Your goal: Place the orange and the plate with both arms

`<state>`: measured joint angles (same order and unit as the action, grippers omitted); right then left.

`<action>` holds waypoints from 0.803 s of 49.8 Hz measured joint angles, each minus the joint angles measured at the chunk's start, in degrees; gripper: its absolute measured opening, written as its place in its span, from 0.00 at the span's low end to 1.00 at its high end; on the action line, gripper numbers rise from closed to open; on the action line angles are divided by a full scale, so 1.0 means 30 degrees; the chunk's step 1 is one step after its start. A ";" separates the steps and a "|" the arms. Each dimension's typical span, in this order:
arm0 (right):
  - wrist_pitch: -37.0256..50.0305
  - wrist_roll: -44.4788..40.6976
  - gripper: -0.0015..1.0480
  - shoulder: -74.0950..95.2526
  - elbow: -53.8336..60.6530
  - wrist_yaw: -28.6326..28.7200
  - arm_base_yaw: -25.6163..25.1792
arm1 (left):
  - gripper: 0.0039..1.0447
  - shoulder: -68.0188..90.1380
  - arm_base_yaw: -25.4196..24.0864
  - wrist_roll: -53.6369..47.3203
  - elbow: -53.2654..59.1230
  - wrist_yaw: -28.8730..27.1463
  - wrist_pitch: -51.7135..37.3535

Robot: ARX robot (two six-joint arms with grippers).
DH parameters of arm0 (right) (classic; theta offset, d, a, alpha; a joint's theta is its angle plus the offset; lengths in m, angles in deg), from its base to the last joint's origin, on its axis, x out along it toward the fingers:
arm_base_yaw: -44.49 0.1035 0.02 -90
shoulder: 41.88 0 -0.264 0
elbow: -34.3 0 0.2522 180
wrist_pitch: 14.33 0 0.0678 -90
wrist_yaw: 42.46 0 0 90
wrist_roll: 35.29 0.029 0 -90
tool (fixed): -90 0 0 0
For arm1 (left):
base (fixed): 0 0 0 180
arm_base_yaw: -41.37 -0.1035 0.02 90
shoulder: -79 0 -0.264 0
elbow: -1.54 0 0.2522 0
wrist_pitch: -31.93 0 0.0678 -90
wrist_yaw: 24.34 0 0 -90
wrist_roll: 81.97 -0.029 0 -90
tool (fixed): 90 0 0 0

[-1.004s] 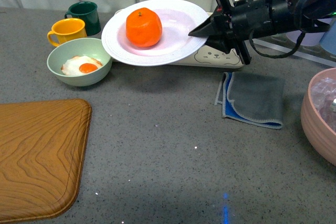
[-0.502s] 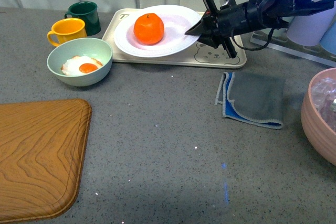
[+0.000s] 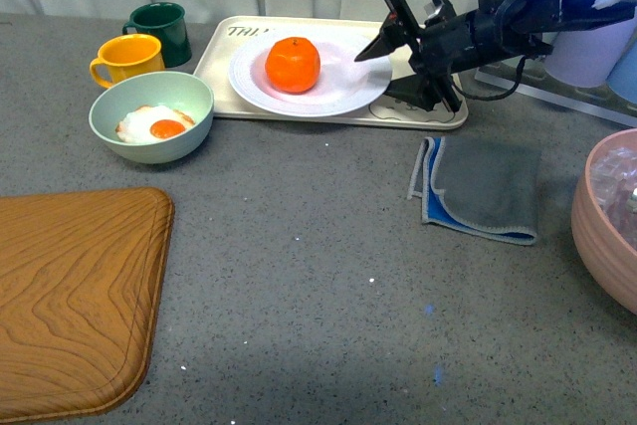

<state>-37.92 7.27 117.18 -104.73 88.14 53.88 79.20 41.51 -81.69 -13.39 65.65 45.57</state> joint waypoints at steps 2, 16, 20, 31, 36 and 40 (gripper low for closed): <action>0.0044 -0.0743 0.61 -0.0736 0.0794 -0.0488 -0.0007 | 0.94 0.0000 0.0007 0.0000 0.0000 0.0000 0.0000; 0.1596 -0.6288 0.90 -0.7111 0.6572 -0.4685 -0.0007 | 0.94 0.0000 0.0007 0.0000 0.0000 0.0000 0.0000; 0.3861 -0.8342 0.90 -0.8728 0.8772 -0.7147 0.0138 | 0.94 0.0000 0.0007 0.0000 0.0000 0.0000 0.0000; 1.9795 -1.3121 0.59 -1.2502 1.8892 -1.6400 0.0204 | 0.94 0.0007 0.0000 0.0000 0.0000 0.0007 0.0000; 2.2782 -1.3646 0.45 -1.4316 2.2462 -1.6356 -0.0211 | 0.94 0.0000 0.0007 0.0000 0.0000 0.0000 0.0000; 2.4188 -1.3908 0.30 -1.6349 2.5573 -1.6043 -0.0627 | 0.94 0.0007 0.0000 0.0000 0.0000 0.0007 0.0000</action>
<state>34.65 -34.45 68.14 -28.01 40.01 52.00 79.23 41.51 -81.69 -13.39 65.67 45.57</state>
